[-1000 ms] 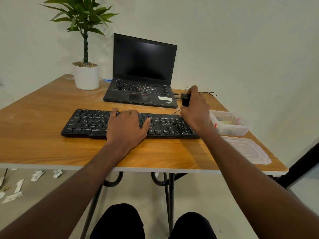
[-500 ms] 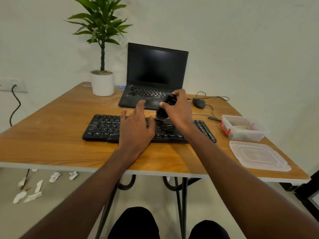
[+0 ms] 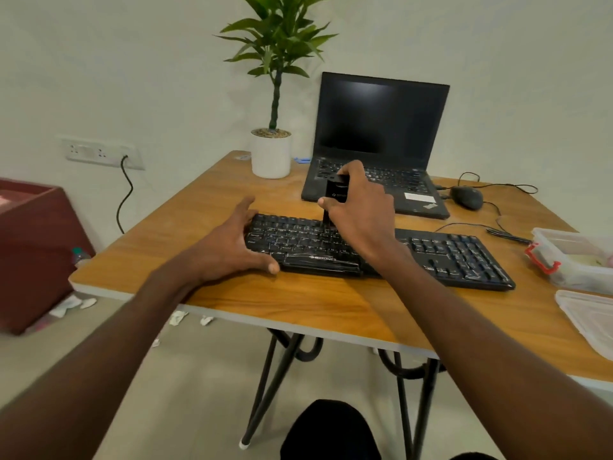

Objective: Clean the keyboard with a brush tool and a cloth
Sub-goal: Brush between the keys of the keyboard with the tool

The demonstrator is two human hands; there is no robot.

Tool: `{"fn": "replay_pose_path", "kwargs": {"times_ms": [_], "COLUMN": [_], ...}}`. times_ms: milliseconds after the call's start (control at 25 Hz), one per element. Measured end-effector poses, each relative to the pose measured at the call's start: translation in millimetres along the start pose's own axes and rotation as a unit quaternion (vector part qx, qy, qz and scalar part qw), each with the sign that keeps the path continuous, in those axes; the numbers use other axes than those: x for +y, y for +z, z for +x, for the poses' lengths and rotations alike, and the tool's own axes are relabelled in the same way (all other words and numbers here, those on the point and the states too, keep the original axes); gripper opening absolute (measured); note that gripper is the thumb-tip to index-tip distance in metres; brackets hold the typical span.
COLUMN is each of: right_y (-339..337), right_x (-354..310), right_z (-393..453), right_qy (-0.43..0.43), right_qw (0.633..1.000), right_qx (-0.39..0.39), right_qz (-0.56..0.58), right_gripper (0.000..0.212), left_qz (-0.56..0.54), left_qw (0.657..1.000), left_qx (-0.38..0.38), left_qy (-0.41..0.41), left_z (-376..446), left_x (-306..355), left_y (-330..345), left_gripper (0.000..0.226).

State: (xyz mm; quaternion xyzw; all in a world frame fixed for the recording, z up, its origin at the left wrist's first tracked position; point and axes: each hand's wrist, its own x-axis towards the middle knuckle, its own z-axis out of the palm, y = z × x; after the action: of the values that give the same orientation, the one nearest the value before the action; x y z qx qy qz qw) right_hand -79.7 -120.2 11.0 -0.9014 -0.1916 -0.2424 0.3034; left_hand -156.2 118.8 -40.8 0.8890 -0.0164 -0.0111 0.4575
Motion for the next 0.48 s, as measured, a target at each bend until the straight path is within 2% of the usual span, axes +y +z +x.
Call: {"fn": "replay_pose_path", "kwargs": {"times_ms": [160, 240, 400, 480], "right_y": [19.0, 33.7, 61.0, 56.9], "right_x": [-26.7, -40.6, -58.9, -58.4], "right_z": [13.4, 17.3, 13.5, 17.5], "right_qy": [0.059, 0.076, 0.029, -0.029], "right_qw": [0.977, 0.965, 0.974, 0.986], "right_qx": [-0.023, -0.007, -0.015, -0.043], "right_qz": [0.204, 0.252, 0.226, 0.160], "right_gripper": [0.049, 0.049, 0.047, 0.047], "left_qz": [0.023, 0.010, -0.032, -0.033], "left_qw": [1.000, 1.000, 0.999, 0.999], "left_qx": [0.016, 0.013, -0.017, -0.018], "left_qy": [0.006, 0.011, 0.018, 0.017], "left_z": [3.5, 4.2, 5.6, 6.0], "left_x": [-4.5, -3.8, -8.6, -7.1], "left_y": [1.3, 0.4, -6.1, -6.3], "left_gripper": [0.167, 0.166, 0.163, 0.161]}}
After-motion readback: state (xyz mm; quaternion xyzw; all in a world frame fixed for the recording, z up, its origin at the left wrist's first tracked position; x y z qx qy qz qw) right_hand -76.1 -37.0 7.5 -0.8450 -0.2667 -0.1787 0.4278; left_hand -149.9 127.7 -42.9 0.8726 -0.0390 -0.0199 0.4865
